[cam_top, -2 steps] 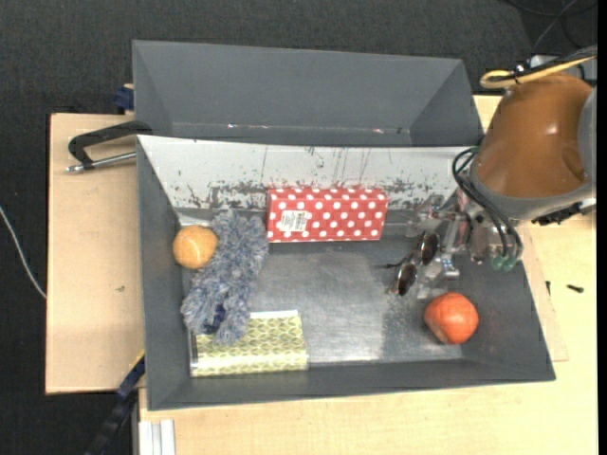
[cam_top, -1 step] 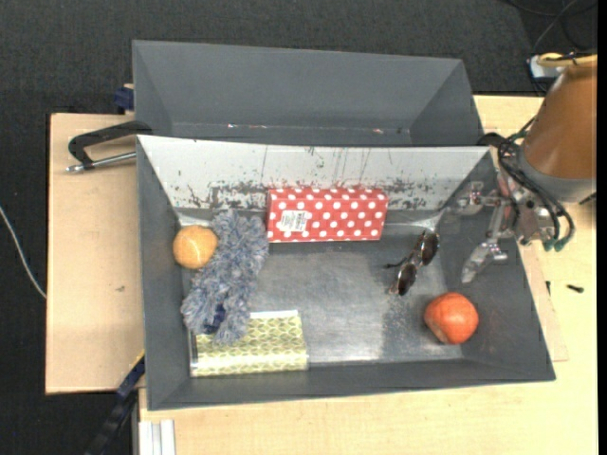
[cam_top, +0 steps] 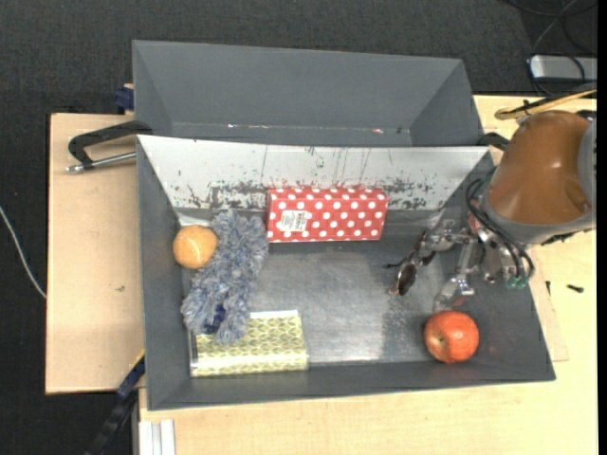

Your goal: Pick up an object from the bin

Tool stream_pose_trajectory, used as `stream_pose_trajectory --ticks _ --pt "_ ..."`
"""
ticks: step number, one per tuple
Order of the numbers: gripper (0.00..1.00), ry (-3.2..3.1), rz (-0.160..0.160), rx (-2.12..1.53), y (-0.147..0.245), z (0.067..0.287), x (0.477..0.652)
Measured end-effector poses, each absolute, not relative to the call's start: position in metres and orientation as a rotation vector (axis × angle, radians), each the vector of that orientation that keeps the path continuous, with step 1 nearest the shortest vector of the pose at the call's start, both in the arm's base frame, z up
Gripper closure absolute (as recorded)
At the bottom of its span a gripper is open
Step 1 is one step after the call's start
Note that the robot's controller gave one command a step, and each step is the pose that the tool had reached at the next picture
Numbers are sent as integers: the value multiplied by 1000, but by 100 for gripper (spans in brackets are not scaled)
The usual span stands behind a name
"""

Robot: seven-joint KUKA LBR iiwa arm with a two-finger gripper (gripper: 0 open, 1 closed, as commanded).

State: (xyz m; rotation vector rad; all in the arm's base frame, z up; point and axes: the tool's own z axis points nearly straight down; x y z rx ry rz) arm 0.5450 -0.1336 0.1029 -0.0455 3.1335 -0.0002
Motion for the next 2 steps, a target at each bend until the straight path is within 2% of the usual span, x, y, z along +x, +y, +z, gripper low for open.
stream_pose_trajectory --ticks 1,2 --pt "0 3085 -7 -41 -133 86 525" --pt "0 3075 -10 14 -127 88 521"
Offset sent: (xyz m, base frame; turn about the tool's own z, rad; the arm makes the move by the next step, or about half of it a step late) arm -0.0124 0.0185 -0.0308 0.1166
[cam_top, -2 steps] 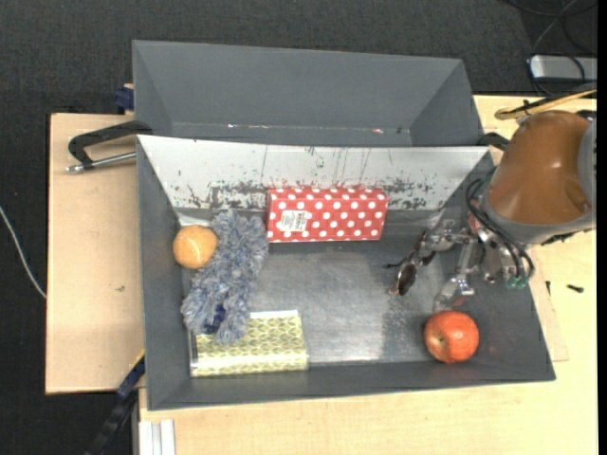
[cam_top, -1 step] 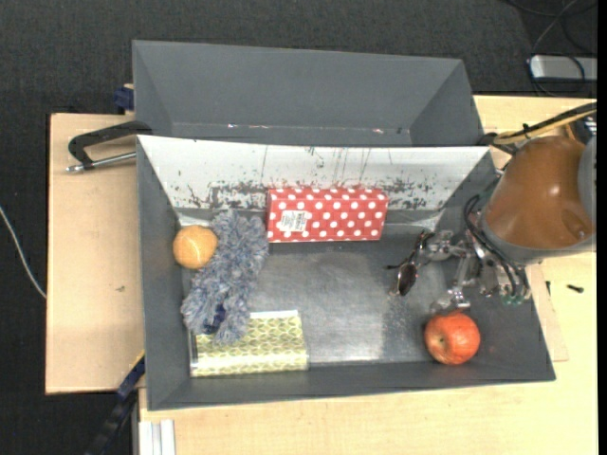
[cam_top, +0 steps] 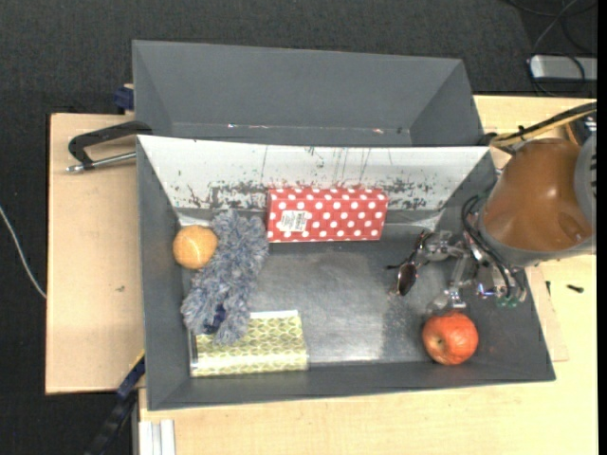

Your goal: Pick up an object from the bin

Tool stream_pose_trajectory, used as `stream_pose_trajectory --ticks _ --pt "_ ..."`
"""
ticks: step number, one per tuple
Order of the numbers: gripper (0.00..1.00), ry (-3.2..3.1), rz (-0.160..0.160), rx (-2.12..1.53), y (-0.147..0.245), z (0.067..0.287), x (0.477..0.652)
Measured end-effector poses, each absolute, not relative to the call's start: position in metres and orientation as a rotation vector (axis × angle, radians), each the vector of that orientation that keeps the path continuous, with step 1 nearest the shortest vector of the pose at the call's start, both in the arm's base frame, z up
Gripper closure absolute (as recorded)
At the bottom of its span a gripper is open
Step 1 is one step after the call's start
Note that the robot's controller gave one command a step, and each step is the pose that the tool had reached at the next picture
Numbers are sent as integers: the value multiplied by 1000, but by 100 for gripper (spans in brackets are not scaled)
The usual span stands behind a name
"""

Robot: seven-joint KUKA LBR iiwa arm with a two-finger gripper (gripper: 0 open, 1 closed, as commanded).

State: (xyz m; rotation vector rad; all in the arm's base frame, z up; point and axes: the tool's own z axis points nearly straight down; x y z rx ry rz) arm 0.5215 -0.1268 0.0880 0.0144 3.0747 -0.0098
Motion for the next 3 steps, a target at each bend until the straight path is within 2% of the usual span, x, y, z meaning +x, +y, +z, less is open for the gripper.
stream_pose_trajectory --ticks 1,2,3 --pt "0 3081 -9 32 -124 86 523" --pt "0 3121 -5 -212 -117 96 563" --pt "100 3138 0 -56 -71 82 543"
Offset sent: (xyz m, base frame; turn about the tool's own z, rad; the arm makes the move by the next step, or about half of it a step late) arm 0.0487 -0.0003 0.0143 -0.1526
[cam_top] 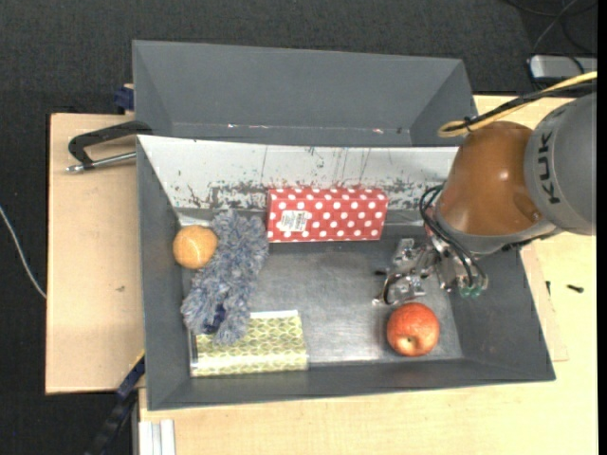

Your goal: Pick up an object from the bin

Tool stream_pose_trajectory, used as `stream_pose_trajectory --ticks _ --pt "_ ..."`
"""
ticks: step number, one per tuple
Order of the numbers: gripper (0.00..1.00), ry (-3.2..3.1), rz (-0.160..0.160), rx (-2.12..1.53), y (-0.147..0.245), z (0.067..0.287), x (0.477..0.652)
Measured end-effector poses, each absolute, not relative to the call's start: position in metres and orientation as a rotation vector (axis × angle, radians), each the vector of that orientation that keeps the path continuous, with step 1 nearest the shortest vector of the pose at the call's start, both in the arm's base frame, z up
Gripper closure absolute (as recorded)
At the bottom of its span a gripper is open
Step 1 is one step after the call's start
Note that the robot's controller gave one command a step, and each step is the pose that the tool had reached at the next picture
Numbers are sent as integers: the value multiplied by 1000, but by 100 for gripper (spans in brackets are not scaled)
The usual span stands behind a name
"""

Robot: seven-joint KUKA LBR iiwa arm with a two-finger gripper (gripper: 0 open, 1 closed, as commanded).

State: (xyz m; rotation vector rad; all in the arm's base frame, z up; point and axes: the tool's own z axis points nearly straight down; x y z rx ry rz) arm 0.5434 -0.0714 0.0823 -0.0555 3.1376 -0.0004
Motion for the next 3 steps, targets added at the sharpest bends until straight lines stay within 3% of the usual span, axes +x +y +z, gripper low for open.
stream_pose_trajectory --ticks 2,3 --pt "100 3139 0 -56 -71 84 543" --pt "100 3134 -1 -59 -70 131 543"
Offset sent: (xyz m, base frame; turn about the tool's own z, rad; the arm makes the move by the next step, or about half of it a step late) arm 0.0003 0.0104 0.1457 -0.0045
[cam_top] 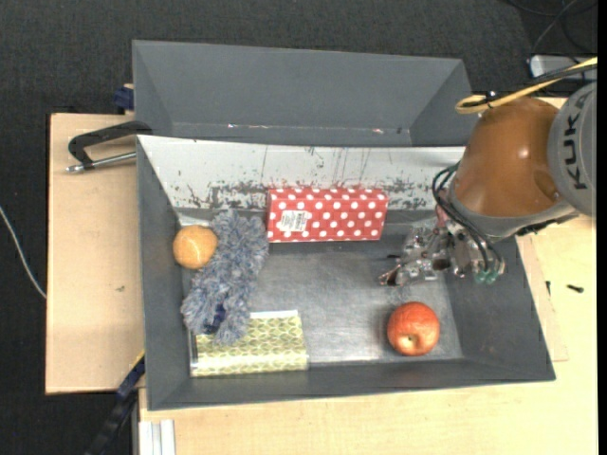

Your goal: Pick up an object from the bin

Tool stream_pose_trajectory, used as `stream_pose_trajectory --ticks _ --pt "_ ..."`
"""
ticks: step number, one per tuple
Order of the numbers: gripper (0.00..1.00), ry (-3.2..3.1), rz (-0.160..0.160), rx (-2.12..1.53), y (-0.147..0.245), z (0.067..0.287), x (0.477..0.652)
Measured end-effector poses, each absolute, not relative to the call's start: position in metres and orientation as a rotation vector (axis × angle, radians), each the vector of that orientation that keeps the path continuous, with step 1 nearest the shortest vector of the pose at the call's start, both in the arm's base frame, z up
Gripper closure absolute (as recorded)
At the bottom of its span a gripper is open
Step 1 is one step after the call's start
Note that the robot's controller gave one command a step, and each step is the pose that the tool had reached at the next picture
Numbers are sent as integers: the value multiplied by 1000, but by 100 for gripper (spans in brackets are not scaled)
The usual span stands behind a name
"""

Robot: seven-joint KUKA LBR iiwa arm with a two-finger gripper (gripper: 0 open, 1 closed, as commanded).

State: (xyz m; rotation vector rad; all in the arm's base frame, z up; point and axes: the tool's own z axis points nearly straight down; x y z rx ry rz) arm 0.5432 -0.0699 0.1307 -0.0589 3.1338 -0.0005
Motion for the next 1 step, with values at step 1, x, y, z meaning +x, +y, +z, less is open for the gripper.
stream_pose_trajectory --ticks 1 --pt "100 3137 1 4 -71 216 541"
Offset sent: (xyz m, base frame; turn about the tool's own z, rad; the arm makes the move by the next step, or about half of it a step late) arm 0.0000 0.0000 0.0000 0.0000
